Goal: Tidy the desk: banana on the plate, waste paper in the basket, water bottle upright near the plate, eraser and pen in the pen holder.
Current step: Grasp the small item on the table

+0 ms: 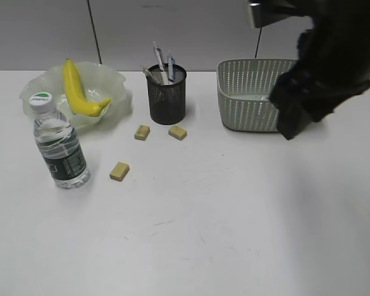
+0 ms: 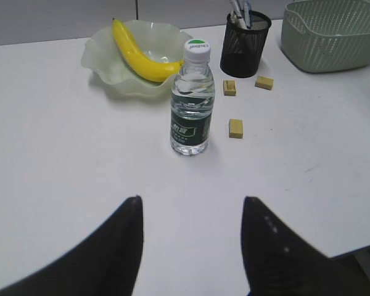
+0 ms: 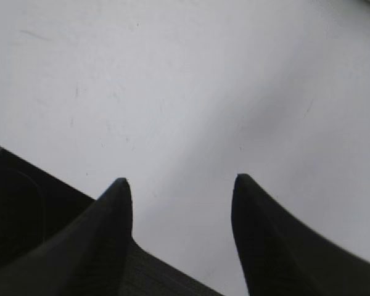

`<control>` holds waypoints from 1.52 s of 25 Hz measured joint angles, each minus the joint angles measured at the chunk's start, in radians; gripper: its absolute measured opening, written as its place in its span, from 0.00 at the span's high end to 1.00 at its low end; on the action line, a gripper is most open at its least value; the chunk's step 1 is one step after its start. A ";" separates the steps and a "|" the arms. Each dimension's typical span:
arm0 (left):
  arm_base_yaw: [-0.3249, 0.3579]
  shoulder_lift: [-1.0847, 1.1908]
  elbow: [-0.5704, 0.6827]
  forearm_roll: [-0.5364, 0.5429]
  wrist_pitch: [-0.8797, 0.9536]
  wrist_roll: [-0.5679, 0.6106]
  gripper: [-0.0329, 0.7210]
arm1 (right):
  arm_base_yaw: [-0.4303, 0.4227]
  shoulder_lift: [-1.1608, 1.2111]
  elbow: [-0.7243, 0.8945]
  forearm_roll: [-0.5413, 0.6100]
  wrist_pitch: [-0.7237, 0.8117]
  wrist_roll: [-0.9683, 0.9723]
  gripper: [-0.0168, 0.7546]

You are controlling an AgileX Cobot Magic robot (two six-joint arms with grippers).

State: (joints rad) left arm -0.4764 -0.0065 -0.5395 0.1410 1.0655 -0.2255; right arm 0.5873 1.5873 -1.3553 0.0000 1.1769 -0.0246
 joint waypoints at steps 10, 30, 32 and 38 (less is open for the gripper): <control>0.000 0.000 0.000 0.000 0.000 0.000 0.45 | 0.000 -0.558 0.381 0.000 0.001 0.002 0.44; 0.000 0.215 -0.036 -0.090 -0.283 0.001 0.45 | 0.000 -1.592 0.810 0.000 -0.035 0.004 0.44; 0.000 0.319 -0.038 -0.135 -0.374 0.017 0.45 | 0.001 -1.594 0.811 -0.008 -0.038 0.006 0.44; 0.000 0.690 -0.075 -0.347 -0.520 0.203 0.45 | 0.001 -1.594 0.838 -0.009 -0.110 0.007 0.44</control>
State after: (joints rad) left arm -0.4764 0.6831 -0.6148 -0.2059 0.5454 -0.0222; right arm 0.5882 -0.0066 -0.5176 -0.0093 1.0670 -0.0178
